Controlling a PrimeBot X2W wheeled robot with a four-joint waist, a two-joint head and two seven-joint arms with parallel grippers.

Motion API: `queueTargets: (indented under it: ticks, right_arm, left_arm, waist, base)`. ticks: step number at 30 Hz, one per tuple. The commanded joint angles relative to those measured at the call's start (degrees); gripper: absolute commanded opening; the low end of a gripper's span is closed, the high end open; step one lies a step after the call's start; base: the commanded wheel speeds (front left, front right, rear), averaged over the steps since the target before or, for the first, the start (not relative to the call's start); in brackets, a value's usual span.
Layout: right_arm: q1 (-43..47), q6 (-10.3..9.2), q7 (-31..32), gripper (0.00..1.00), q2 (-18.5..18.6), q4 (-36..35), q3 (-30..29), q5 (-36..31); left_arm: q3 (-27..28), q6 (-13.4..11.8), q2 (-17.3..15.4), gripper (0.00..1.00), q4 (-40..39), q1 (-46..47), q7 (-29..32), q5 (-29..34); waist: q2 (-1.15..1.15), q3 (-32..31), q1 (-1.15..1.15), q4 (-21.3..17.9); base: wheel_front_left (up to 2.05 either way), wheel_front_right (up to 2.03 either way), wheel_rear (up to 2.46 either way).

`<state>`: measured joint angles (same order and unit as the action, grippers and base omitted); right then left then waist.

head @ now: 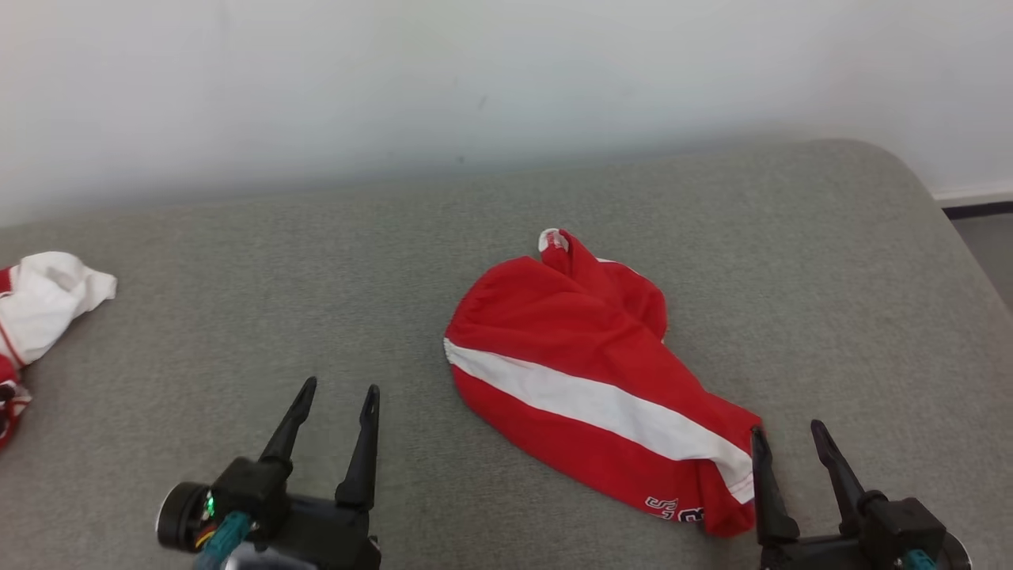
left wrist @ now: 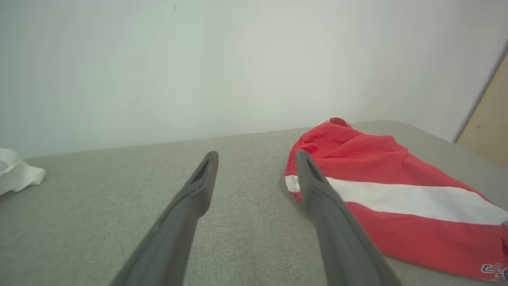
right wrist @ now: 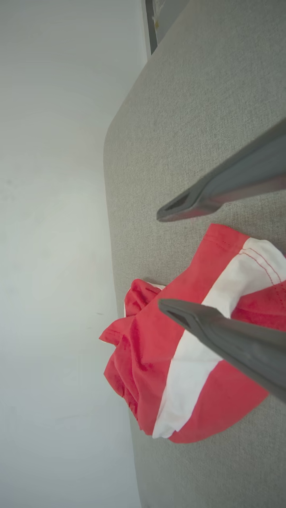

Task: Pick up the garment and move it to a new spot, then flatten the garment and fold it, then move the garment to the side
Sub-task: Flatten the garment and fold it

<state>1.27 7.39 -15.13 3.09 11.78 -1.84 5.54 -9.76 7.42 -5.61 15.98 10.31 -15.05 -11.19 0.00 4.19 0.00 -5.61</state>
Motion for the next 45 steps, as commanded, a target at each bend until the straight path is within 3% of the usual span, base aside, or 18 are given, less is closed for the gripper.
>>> queueTargets:
  ticks: [1,12,19,27,28,29,30,37,45]
  right_arm:
    - [-0.8,0.2,0.0,1.0,-0.2,-0.2,0.3,0.3]
    - [-4.9,0.2,0.0,1.0,-0.3,0.5,4.3,5.3]
    - [-5.5,0.2,0.0,1.0,-0.2,0.6,6.1,7.4]
    - [-6.0,0.2,0.0,1.0,-0.3,1.0,5.6,7.2]
    - [-5.9,0.2,0.0,1.0,-0.3,0.9,5.5,7.1]
    - [-5.7,0.2,0.0,1.0,-0.3,0.8,5.5,7.0]
    - [-5.6,0.2,0.0,1.0,-0.3,0.7,5.4,6.9]
    - [-3.5,0.2,0.0,1.0,-0.2,0.7,5.1,6.3]
    - [-1.4,0.2,0.0,1.0,-0.2,1.1,4.3,5.3]
  left_arm:
    - [-1.3,0.1,-0.9,1.0,1.3,2.1,-0.2,-0.9]
    - [-12.2,0.0,-8.2,1.0,17.6,15.0,-0.2,-8.5]
    - [-16.4,0.0,-10.7,1.0,24.7,18.8,-0.2,-13.2]
    - [-21.5,0.0,-11.9,1.0,29.6,22.2,-0.2,-18.2]
    - [-21.9,0.0,-11.8,0.77,30.0,22.4,-0.2,-18.7]
    - [-22.0,0.0,-11.9,0.35,30.1,22.6,-0.2,-18.8]
    - [-22.0,0.0,-11.9,0.0,30.0,22.6,-0.2,-18.8]
    - [-17.9,0.0,-11.8,0.0,23.5,18.1,-0.2,-15.9]
    - [-11.7,-0.9,-9.2,0.0,13.2,6.0,-0.2,-10.6]
  waist:
    - [0.0,1.6,0.0,-2.5]
    - [0.0,6.4,0.0,-12.3]
    - [0.0,7.7,0.0,-15.5]
    - [0.0,7.9,0.0,-16.3]
    - [0.0,7.7,0.0,-16.1]
    - [0.0,7.5,0.0,-16.0]
    - [0.0,7.2,0.0,-15.8]
    - [0.0,4.4,0.0,-11.9]
    - [0.0,0.9,0.0,-3.6]
  base:
    - [0.0,0.0,0.0]
    - [0.0,0.0,0.0]
    - [0.0,0.0,0.0]
    - [0.0,0.0,0.0]
    - [0.0,0.0,0.0]
    - [0.0,0.0,0.0]
    - [0.0,0.0,0.0]
    - [0.0,0.0,0.0]
    - [0.0,0.0,0.0]
